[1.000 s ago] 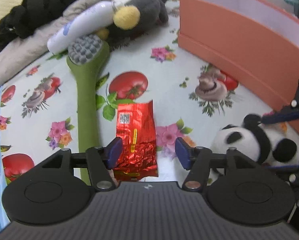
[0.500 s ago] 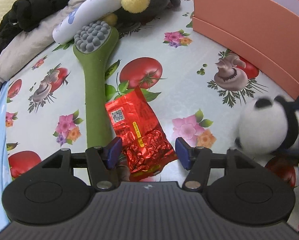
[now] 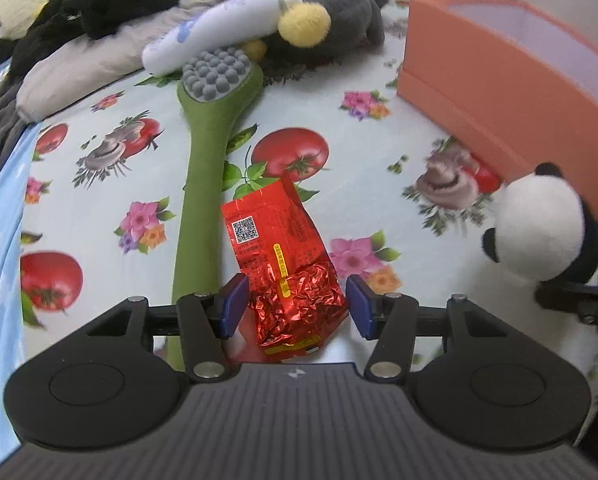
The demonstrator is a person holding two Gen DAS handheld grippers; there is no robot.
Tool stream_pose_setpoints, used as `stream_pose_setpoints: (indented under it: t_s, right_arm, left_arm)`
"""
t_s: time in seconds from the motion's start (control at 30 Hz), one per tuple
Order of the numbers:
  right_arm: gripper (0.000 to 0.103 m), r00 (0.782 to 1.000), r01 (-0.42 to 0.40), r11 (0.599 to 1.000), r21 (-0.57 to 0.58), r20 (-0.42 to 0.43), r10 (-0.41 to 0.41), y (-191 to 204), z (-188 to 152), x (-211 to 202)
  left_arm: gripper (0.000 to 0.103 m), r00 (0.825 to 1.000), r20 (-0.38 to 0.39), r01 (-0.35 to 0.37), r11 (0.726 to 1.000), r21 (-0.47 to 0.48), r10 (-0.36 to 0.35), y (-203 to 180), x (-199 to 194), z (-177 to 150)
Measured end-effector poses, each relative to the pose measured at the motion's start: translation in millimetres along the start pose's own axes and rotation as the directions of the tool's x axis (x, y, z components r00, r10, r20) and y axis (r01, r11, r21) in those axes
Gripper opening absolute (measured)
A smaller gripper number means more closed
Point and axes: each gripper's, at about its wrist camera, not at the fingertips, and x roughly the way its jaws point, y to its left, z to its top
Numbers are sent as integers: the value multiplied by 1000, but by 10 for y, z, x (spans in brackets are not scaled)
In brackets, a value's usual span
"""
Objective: Organize soft objects
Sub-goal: 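Carry panda plush in right gripper while left carries red packet over the box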
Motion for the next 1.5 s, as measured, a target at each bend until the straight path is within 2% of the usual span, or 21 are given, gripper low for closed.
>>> stream_pose_setpoints:
  t_s: [0.3, 0.47, 0.7, 0.93, 1.07, 1.3, 1.5]
  right_arm:
    - [50, 998, 5, 993, 119, 66, -13, 15, 58, -374]
    - [50, 995, 8, 986, 168, 97, -24, 20, 78, -614]
    - [50, 990, 4, 984, 180, 140, -29, 44, 111, -931]
    - [50, 982, -1, 980, 197, 184, -36, -13, 108, -1201]
    - [50, 979, 9, 978, 208, 196, -50, -100, 94, -1377]
    - [50, 969, 50, 968, 246, 222, -106, -334, 6, -1710]
    - [50, 963, 75, 956, 284, 229, -143, -630, -16, -1846]
  left_arm:
    - [60, 993, 96, 80, 989, -122, -68, -231, -579, -135]
    - [60, 981, 167, 128, 976, -178, -98, -362, -925, -184]
    - [60, 961, 250, 177, 956, -233, -117, -481, -1382, -268]
    - [60, 950, 289, 186, 959, -214, -120, -690, -1705, -292]
    - [60, 938, 314, 221, 952, -212, -148, -812, -1837, -253]
    - [60, 913, 336, 295, 944, -149, -233, -1178, -1934, -97]
    - [60, 891, 322, 359, 930, -73, -319, -1450, -1830, 248]
